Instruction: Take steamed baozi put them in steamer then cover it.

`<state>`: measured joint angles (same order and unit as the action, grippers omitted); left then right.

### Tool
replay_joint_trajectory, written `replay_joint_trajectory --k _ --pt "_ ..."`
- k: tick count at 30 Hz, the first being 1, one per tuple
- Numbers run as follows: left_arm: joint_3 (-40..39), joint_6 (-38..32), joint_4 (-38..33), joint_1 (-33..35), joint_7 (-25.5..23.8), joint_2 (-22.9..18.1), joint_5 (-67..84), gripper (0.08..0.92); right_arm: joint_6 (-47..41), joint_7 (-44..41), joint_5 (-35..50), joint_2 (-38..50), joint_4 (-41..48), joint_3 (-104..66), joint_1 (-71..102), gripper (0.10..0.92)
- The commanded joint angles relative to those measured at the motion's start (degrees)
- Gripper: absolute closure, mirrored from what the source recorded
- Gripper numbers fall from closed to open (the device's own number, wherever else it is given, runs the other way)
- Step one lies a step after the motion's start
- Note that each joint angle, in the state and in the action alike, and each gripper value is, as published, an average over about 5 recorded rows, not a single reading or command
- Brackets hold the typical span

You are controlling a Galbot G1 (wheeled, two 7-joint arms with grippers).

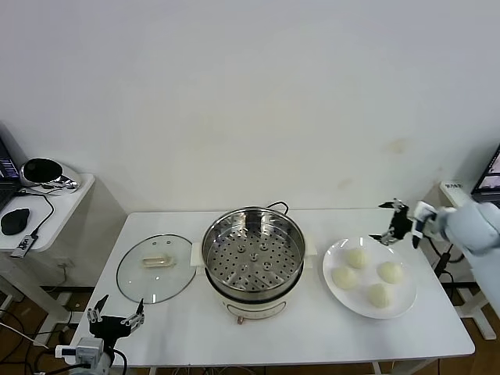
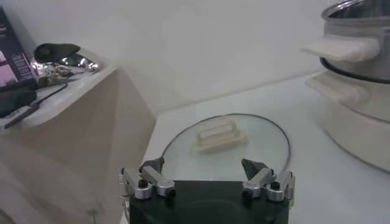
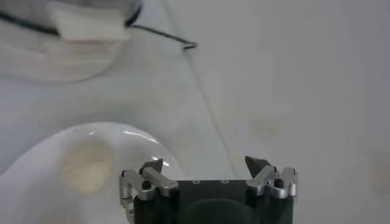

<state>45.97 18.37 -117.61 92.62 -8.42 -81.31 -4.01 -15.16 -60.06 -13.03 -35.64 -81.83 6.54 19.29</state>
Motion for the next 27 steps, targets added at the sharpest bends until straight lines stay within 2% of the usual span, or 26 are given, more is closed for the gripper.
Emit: replay_joint_trajectory --k 1,14,27 --pt "0.32 -0.12 -1.63 1.00 0.12 -0.40 -0.26 0.177 8.24 -10.44 -7.58 -3.23 12.75 22.66 -19.38 0.203" --pt "0.38 0.00 -2.13 1.75 -0.28 -0.49 -0.23 0.177 16.36 -10.12 -12.84 -11.21 22.90 15.43 -11.30 0.203" --pt "0.18 -0.06 -0.81 1.69 -0.31 -0.28 -0.15 0.177 18.24 -9.30 -17.91 -15.96 28.47 11.10 -7.53 0.203"
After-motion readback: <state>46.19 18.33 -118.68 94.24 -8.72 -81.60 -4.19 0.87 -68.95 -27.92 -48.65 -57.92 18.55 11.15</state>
